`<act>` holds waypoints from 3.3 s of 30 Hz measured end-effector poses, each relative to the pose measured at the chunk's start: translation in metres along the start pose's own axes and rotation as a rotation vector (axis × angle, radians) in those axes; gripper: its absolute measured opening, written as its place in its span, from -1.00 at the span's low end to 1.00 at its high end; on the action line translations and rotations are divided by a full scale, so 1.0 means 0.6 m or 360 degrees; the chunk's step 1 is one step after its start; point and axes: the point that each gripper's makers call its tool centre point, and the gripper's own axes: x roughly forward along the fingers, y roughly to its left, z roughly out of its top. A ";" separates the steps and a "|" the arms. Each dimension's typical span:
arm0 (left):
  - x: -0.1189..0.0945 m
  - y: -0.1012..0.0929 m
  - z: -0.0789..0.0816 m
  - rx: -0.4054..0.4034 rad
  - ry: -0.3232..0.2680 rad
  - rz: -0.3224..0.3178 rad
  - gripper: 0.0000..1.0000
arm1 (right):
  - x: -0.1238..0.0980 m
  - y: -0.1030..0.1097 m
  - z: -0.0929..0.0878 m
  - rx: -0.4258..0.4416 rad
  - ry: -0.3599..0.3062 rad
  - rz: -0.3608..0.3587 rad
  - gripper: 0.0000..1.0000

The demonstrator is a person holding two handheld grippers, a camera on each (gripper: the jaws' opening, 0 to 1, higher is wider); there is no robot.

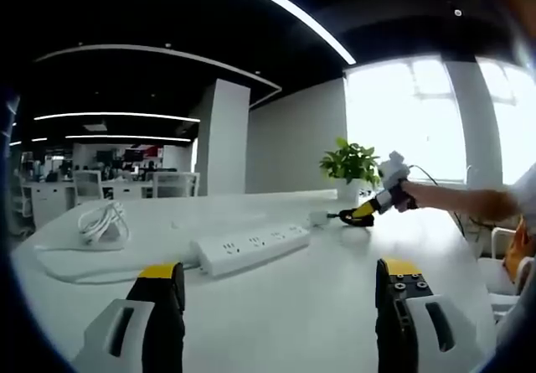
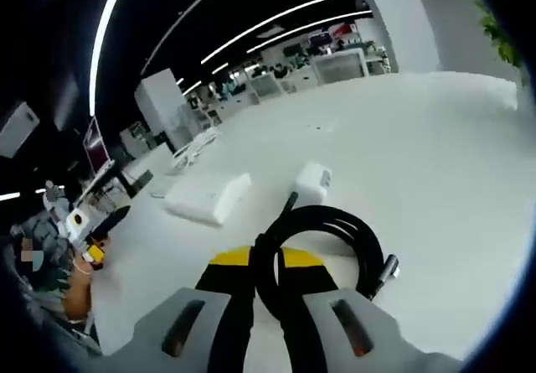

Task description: Straighten the power strip on the desk, plug the charger into it

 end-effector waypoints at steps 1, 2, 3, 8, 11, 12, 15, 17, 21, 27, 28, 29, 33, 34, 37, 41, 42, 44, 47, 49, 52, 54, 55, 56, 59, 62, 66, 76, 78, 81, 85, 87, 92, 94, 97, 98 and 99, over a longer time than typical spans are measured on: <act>0.001 0.000 0.001 0.0003 -0.0001 -0.0001 0.93 | -0.001 0.001 0.003 0.0018 -0.0015 0.0007 -0.83; 0.001 0.000 0.001 0.0005 -0.0001 -0.0002 0.93 | -0.002 0.004 0.007 0.0050 -0.0035 0.0020 -0.83; 0.001 0.000 0.002 0.0005 -0.0001 -0.0003 0.93 | -0.002 0.006 0.011 0.0079 -0.0057 0.0031 -0.83; 0.002 -0.001 0.005 0.0007 -0.0007 -0.0004 0.93 | -0.012 0.024 0.045 0.0324 -0.0198 0.0148 -0.84; 0.000 -0.003 0.006 0.0012 -0.0009 -0.0005 0.93 | -0.018 0.032 0.056 0.0422 -0.0263 0.0206 -0.85; -0.001 -0.003 0.006 0.0013 -0.0008 -0.0004 0.93 | -0.020 0.034 0.058 0.0442 -0.0278 0.0212 -0.85; -0.005 0.001 0.006 0.0016 -0.0006 0.0005 0.93 | -0.025 0.047 0.062 0.0463 -0.0297 0.0248 -0.85; -0.007 0.003 0.007 0.0012 -0.0008 0.0011 0.93 | -0.027 0.057 0.064 0.0488 -0.0316 0.0265 -0.85; -0.010 0.002 0.011 0.0014 -0.0014 0.0007 0.93 | -0.041 0.075 0.082 0.0541 -0.0411 0.0269 -0.85; -0.014 0.004 0.014 0.0016 -0.0022 0.0012 0.93 | -0.061 0.092 0.095 0.0532 -0.0481 0.0232 -0.85; -0.015 0.004 0.014 0.0018 -0.0022 0.0013 0.93 | -0.064 0.093 0.096 0.0526 -0.0488 0.0223 -0.85; -0.016 0.005 0.014 0.0020 -0.0022 0.0013 0.93 | -0.067 0.095 0.098 0.0523 -0.0491 0.0221 -0.85; -0.018 0.005 0.016 0.0022 -0.0026 0.0014 0.93 | -0.067 0.089 0.099 0.0527 -0.0505 0.0224 -0.86; -0.018 0.006 0.017 0.0022 -0.0029 0.0015 0.93 | -0.068 0.089 0.100 0.0528 -0.0510 0.0225 -0.86; -0.017 0.005 0.018 0.0022 -0.0031 0.0012 0.93 | -0.015 0.073 0.128 0.0534 -0.0526 0.0187 -0.85; -0.016 0.003 0.021 0.0025 -0.0036 0.0007 0.93 | -0.013 0.084 0.126 0.0477 -0.0543 0.0114 -0.85; -0.015 0.003 0.021 0.0024 -0.0037 0.0007 0.93 | -0.015 0.084 0.126 0.0481 -0.0549 0.0112 -0.85; -0.014 0.002 0.022 0.0022 -0.0038 0.0006 0.93 | -0.018 0.078 0.139 0.0500 -0.0580 0.0086 -0.85; -0.012 0.000 0.025 0.0023 -0.0043 0.0001 0.93 | -0.016 0.077 0.147 0.0527 -0.0602 0.0069 -0.85; -0.011 -0.003 0.026 0.0025 -0.0044 -0.0005 0.93 | -0.012 0.082 0.148 0.0528 -0.0612 0.0060 -0.85; -0.009 -0.006 0.028 0.0027 -0.0047 -0.0011 0.93 | -0.003 0.087 0.148 0.0540 -0.0599 0.0057 -0.85; -0.008 -0.007 0.032 0.0022 -0.0059 -0.0010 0.93 | 0.001 0.096 0.143 0.0545 -0.0585 0.0059 -0.85; -0.008 -0.008 0.033 0.0022 -0.0061 -0.0013 0.93 | 0.007 0.099 0.143 0.0552 -0.0576 0.0063 -0.85; -0.007 -0.010 0.035 0.0022 -0.0060 -0.0014 0.93 | 0.009 0.104 0.141 0.0566 -0.0570 0.0069 -0.85; -0.005 -0.012 0.039 0.0030 -0.0060 -0.0020 0.93 | 0.015 0.113 0.140 0.0555 -0.0585 0.0044 -0.85; -0.004 -0.013 0.042 0.0036 -0.0063 -0.0024 0.93 | 0.019 0.128 0.142 0.0548 -0.0607 0.0047 -0.85; 0.000 -0.016 0.043 0.0045 -0.0056 -0.0031 0.93 | 0.027 0.144 0.150 0.0589 -0.0627 0.0077 -0.85; 0.005 -0.021 0.042 0.0048 -0.0048 -0.0043 0.93 | 0.053 0.192 0.158 0.0627 -0.0684 0.0088 -0.85; 0.004 -0.021 0.043 0.0049 -0.0051 -0.0041 0.93 | 0.059 0.198 0.161 0.0624 -0.0702 0.0088 -0.85; 0.003 -0.021 0.043 0.0043 -0.0056 -0.0041 0.93 | 0.062 0.205 0.164 0.0643 -0.0721 0.0106 -0.85; 0.001 -0.022 0.042 0.0048 -0.0053 -0.0046 0.93 | 0.068 0.218 0.159 0.0687 -0.0727 0.0126 -0.85; -0.001 -0.022 0.042 0.0048 -0.0056 -0.0046 0.93 | 0.071 0.223 0.159 0.0696 -0.0746 0.0127 -0.85; -0.003 -0.020 0.042 0.0042 -0.0060 -0.0046 0.93 | 0.077 0.230 0.154 0.0742 -0.0758 0.0134 -0.85; -0.003 -0.021 0.041 0.0039 -0.0062 -0.0050 0.93 | 0.079 0.233 0.151 0.0752 -0.0755 0.0140 -0.85; -0.003 -0.022 0.041 0.0041 -0.0062 -0.0056 0.93 | 0.082 0.238 0.146 0.0755 -0.0748 0.0137 -0.84; -0.003 -0.022 0.041 0.0040 -0.0063 -0.0058 0.93 | 0.084 0.240 0.143 0.0756 -0.0745 0.0137 -0.84; -0.004 -0.022 0.042 0.0041 -0.0064 -0.0059 0.93 | 0.085 0.242 0.141 0.0753 -0.0742 0.0138 -0.84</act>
